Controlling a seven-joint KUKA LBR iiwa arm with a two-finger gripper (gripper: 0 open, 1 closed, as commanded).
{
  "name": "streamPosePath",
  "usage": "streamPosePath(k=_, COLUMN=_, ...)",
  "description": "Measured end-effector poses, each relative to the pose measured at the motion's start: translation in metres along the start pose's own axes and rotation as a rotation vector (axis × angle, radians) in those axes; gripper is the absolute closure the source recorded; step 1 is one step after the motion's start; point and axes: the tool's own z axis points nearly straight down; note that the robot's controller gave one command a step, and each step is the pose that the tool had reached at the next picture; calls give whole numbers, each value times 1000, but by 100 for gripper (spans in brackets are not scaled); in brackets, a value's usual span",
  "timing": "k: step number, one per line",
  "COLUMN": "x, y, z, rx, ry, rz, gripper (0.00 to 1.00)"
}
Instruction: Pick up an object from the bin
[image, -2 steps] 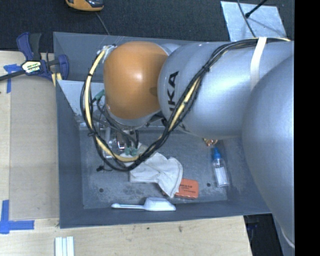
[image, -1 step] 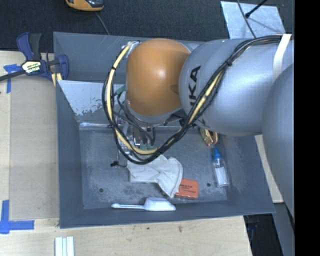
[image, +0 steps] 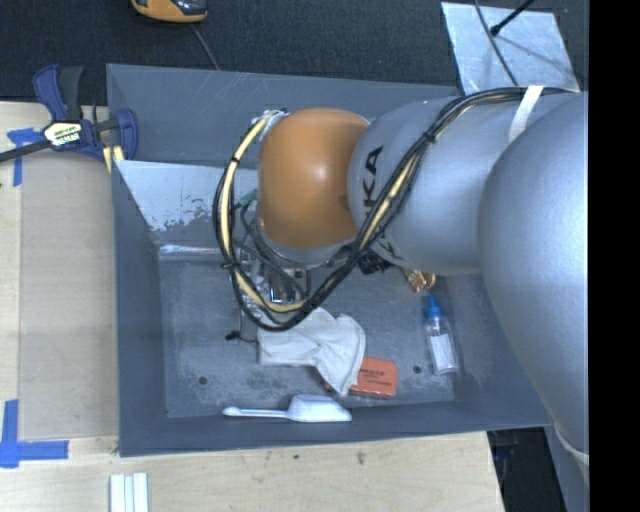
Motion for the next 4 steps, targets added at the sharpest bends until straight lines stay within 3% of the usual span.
streamPosePath(k=1, x=-39, y=-39, z=25, rx=3, ry=12, rz=-87, gripper=0)
streamPosePath(k=2, x=-35, y=-75, z=50, rx=2, ry=6, rz=-206, gripper=100)
streamPosePath(k=3, x=-35, y=-75, z=50, rx=1, ry=6, rz=-206, gripper=100)
streamPosePath(k=4, x=-19, y=-73, z=58, rx=2, ry=6, rz=-238, gripper=100)
